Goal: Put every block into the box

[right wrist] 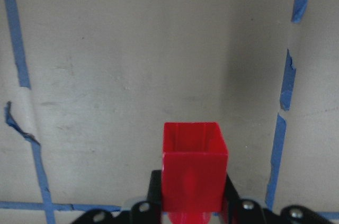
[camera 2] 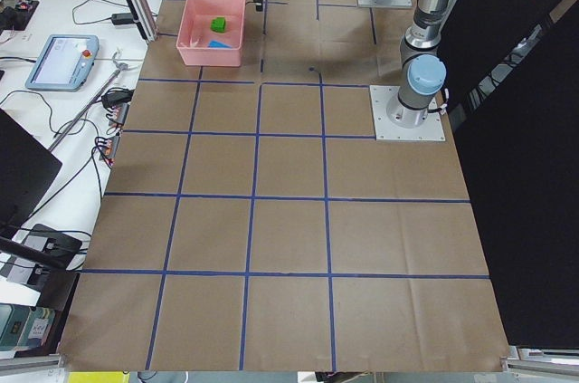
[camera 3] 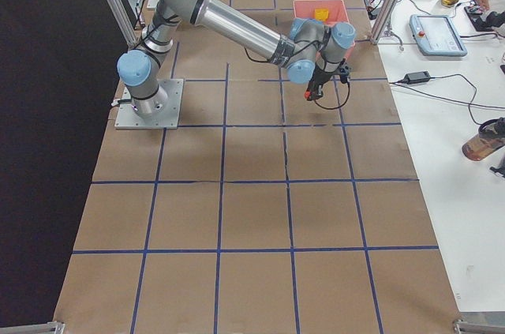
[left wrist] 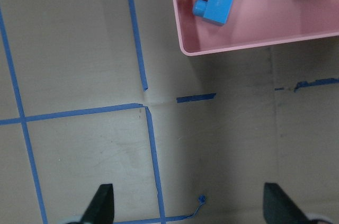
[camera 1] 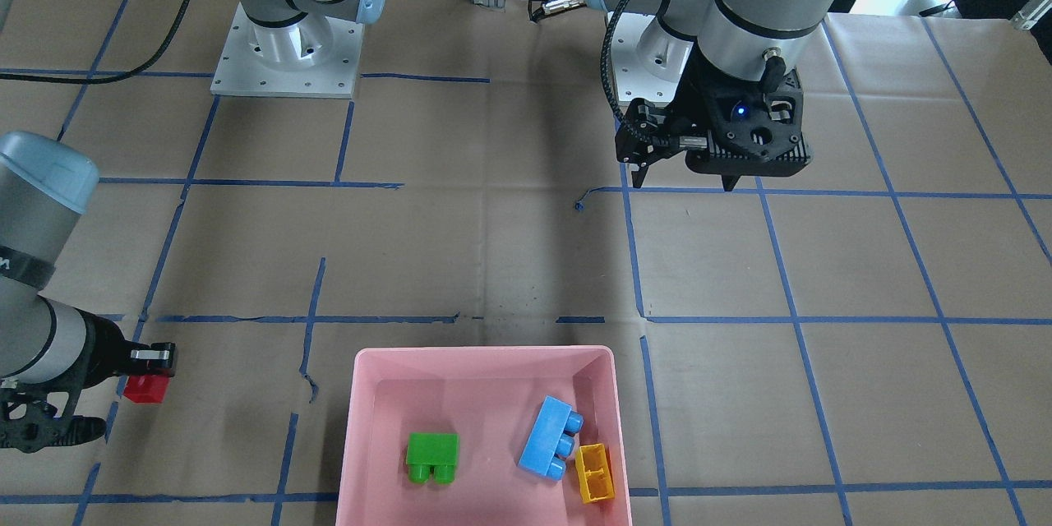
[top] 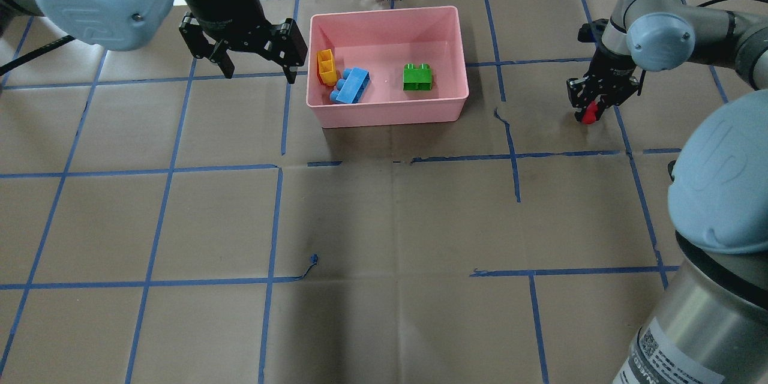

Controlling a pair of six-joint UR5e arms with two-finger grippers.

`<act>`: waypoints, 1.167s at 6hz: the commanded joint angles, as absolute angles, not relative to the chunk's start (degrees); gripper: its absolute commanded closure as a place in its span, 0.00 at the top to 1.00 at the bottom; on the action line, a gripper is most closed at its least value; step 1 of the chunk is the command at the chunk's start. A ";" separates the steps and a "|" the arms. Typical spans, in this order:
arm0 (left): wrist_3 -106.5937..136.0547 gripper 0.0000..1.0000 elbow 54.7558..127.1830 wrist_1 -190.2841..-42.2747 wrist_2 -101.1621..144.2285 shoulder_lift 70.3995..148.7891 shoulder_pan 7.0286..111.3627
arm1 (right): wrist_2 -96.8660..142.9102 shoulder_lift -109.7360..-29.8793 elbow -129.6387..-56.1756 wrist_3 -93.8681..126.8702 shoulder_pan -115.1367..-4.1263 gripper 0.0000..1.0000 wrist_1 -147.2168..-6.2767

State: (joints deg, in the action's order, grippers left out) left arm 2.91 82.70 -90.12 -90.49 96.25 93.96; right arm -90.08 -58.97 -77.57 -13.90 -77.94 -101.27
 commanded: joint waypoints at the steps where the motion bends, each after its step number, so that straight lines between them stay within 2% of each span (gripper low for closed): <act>1: 2.73 1.00 84.54 -89.57 -90.61 94.66 92.82 | -87.64 -59.33 -63.98 -5.60 -84.25 0.14 -90.41; 2: 2.64 1.00 84.64 -89.65 -90.35 93.96 92.12 | -86.93 -57.32 -59.63 0.29 -89.07 0.14 -89.48; 4: 2.55 1.00 84.64 -89.74 -90.35 93.78 91.85 | -84.21 -51.19 -55.83 14.43 -98.92 0.14 -93.49; 7: 1.41 1.00 84.29 -90.17 -89.12 93.78 90.27 | -84.29 -43.61 -55.37 17.23 -101.86 0.17 -102.11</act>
State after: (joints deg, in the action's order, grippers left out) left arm 1.56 84.34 -89.90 -89.45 93.88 90.83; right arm -84.31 -45.52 -55.38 16.89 -101.50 -99.70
